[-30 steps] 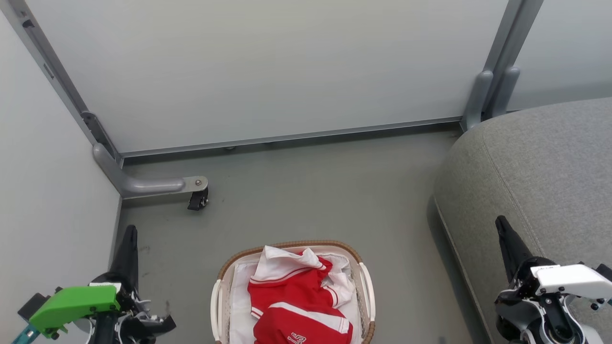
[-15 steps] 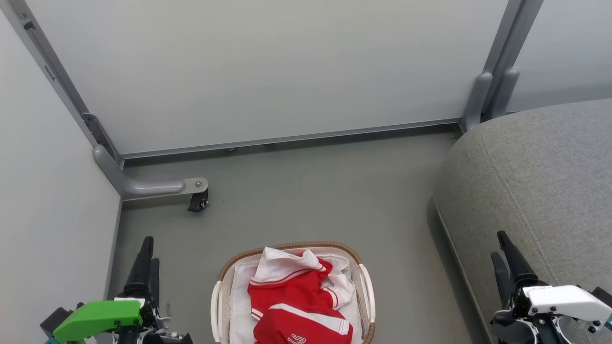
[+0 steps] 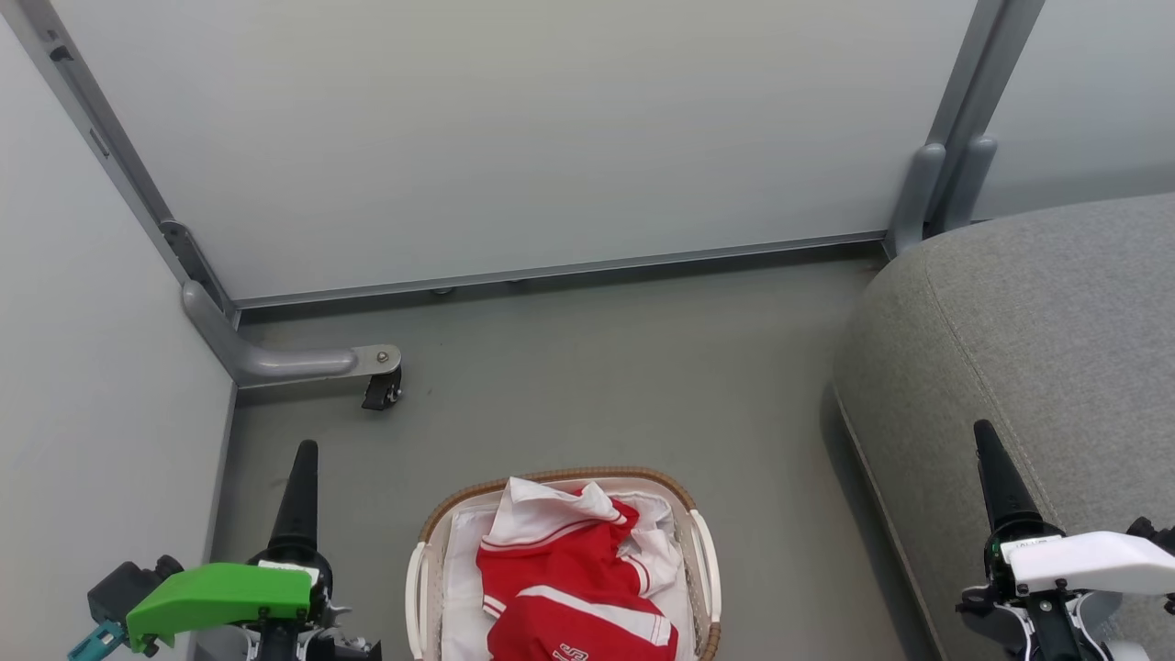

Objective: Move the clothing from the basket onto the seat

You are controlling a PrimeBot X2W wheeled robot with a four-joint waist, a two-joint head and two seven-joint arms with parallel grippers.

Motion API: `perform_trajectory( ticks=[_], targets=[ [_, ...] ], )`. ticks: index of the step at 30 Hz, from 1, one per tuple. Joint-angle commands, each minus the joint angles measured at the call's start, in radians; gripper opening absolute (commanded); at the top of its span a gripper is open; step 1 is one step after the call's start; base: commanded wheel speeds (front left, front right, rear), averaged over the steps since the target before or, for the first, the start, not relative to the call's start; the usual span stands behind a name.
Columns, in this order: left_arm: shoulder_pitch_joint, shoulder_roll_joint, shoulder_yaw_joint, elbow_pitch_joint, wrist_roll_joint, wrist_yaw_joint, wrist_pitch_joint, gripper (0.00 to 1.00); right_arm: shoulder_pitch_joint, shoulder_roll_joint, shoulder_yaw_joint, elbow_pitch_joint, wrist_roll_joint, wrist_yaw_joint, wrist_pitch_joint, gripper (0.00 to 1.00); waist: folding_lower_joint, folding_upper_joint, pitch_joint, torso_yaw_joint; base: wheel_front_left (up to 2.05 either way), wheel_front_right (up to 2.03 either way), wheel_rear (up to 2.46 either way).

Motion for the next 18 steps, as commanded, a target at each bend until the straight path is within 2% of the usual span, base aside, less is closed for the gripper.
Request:
perform_trajectory(
  ticks=[1, 9, 18],
  targets=[
    [-0.012, 0.005, -0.008, -0.023, 0.045, -0.004, -0.01, 1.0, 0.002, -0.009, -0.002, -0.029, -0.047, 0.0, -0.011, 1.0, 0.0, -0.0001, 0.0, 0.0, 0.0, 0.0, 0.0],
    [-0.005, 0.006, -0.03, -0.045, 0.24, -0.004, -0.041, 1.0, 0.02, -0.011, 0.048, -0.098, -0.298, 0.0, -0.042, 1.0, 0.0, -0.0001, -0.001, 0.0, 0.0, 0.0, 0.0],
    [0.011, 0.008, -0.059, -0.061, 0.436, 0.018, -0.072, 1.0, 0.039, -0.012, 0.063, -0.107, -0.455, 0.0, -0.073, 1.0, 0.0, -0.0001, -0.002, 0.002, 0.0, 0.0, 0.0]
  ],
)
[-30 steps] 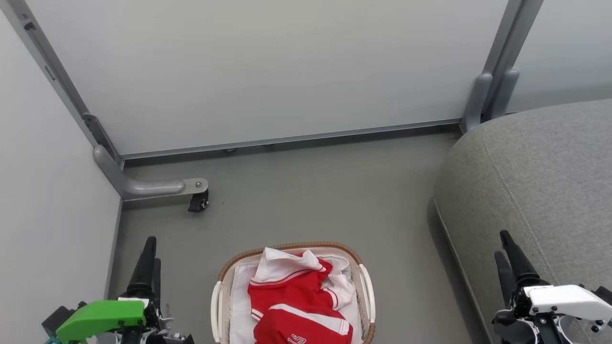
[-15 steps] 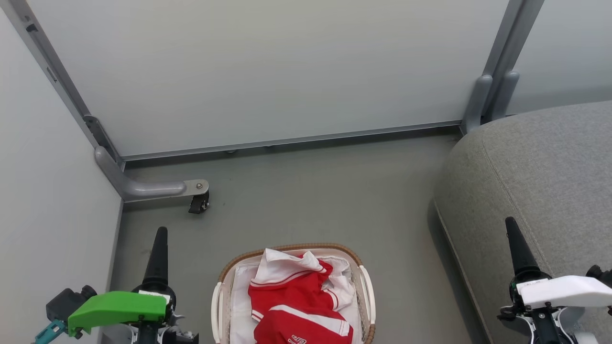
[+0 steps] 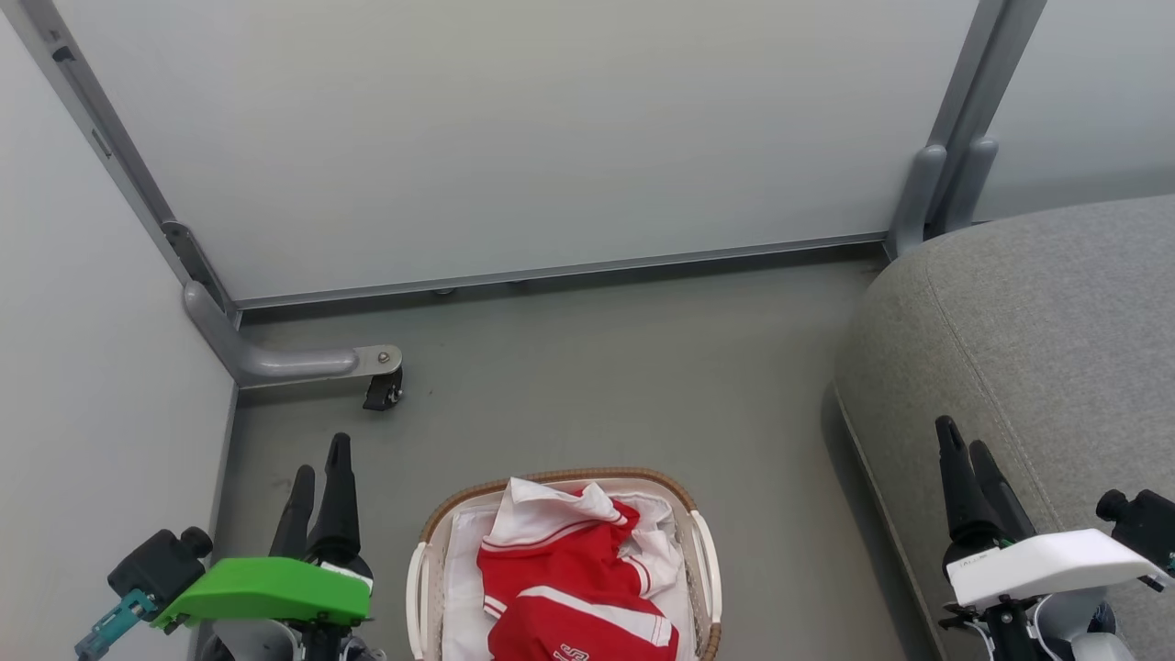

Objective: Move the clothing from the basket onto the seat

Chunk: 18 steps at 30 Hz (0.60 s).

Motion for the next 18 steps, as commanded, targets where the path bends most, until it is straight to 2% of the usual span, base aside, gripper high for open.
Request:
perform_trajectory(
  ticks=[1, 18],
  targets=[
    [0.001, 0.007, -0.005, -0.015, 0.046, 0.007, -0.012, 1.0, 0.004, -0.008, 0.0, -0.014, -0.041, 0.0, -0.013, 1.0, 0.0, 0.0, 0.0, 0.0, 0.0, 0.0, 0.0],
    [0.02, 0.008, -0.025, 0.009, 0.295, 0.029, -0.063, 1.0, 0.018, -0.01, 0.003, 0.002, -0.31, 0.0, -0.064, 1.0, 0.0, 0.0, 0.0, 0.002, 0.0, 0.0, 0.0]
  ],
)
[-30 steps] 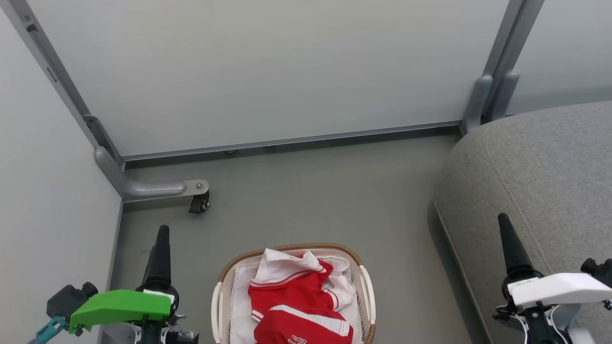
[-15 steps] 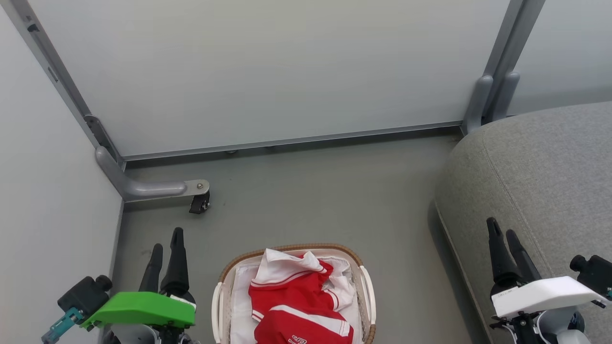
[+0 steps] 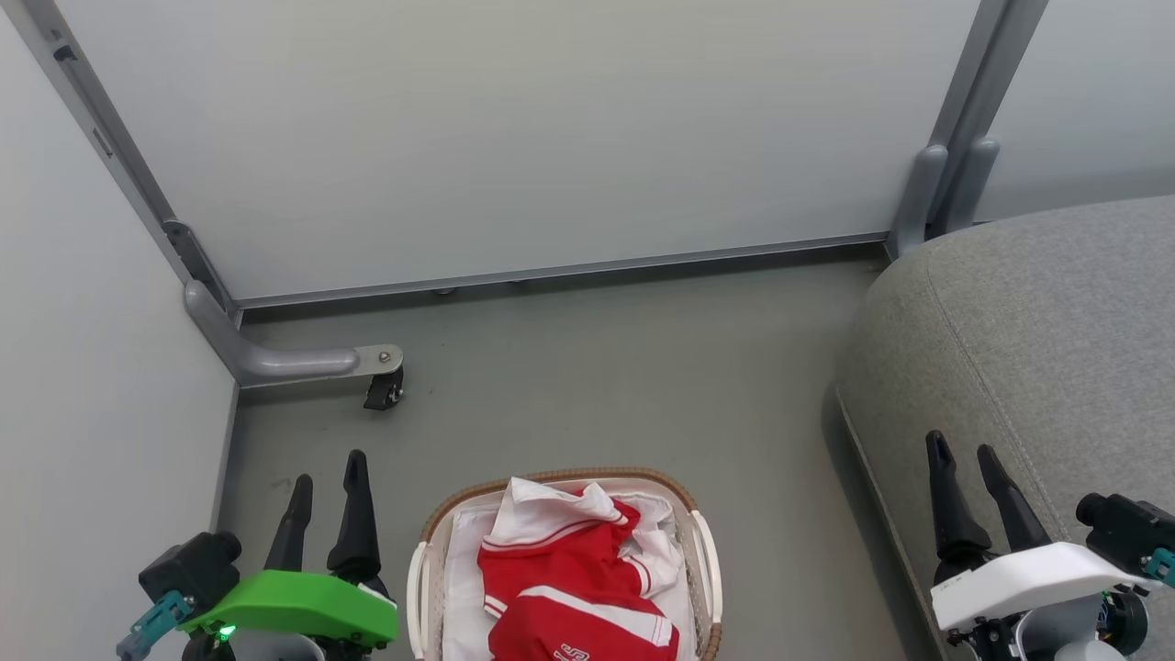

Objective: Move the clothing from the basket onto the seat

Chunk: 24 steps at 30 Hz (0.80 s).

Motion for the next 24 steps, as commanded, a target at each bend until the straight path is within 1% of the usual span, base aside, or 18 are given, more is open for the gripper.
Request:
perform_trajectory(
  ticks=[1, 8, 24],
  targets=[
    [0.002, 0.006, -0.003, -0.007, 0.034, 0.004, -0.009, 1.0, 0.003, -0.007, 0.002, -0.008, -0.034, 0.0, -0.011, 1.0, 0.0, 0.0, 0.0, 0.0, 0.0, 0.0, 0.0],
    [0.009, 0.007, -0.009, 0.0, 0.098, 0.013, -0.028, 1.0, 0.013, -0.008, 0.002, -0.01, -0.12, 0.0, -0.031, 1.0, 0.0, 0.0, -0.001, 0.001, 0.0, 0.0, 0.0],
    [0.017, 0.009, -0.033, 0.027, 0.241, 0.016, -0.067, 1.0, 0.031, -0.01, 0.009, -0.011, -0.283, 0.0, -0.069, 1.0, 0.0, 0.0, -0.004, 0.006, 0.0, 0.0, 0.0]
  ],
)
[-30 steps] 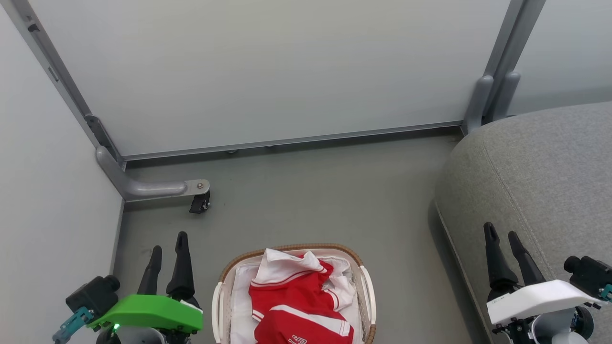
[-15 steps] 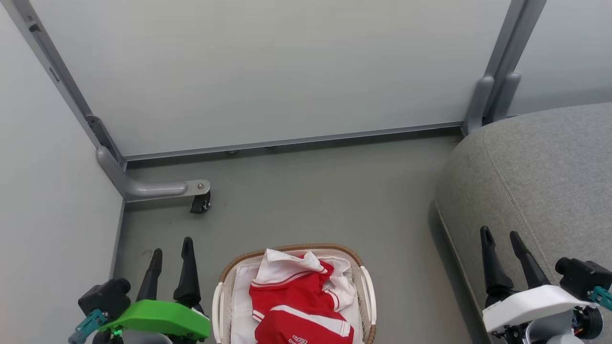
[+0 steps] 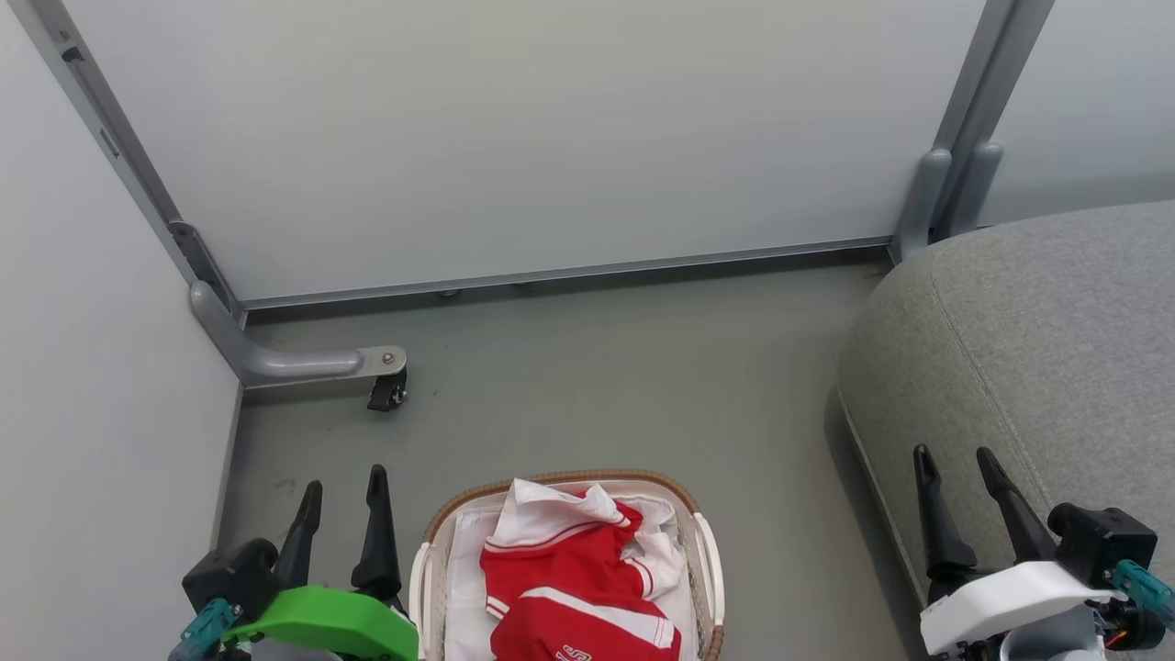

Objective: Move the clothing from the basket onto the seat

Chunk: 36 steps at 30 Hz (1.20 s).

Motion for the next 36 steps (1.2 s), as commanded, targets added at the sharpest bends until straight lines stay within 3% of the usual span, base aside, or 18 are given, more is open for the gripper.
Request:
perform_trajectory(
  ticks=[1, 36],
  targets=[
    [0.007, 0.007, -0.001, -0.003, 0.029, 0.002, -0.008, 1.0, 0.01, -0.007, 0.001, -0.009, -0.027, 0.0, -0.01, 1.0, 0.0, 0.0, 0.0, 0.0, 0.0, 0.0, 0.0],
    [0.023, 0.01, -0.038, 0.081, 0.259, 0.019, -0.078, 1.0, 0.044, -0.01, 0.004, -0.018, -0.304, 0.0, -0.079, 1.0, 0.0, 0.0, 0.002, 0.007, 0.0, 0.0, 0.0]
  ],
)
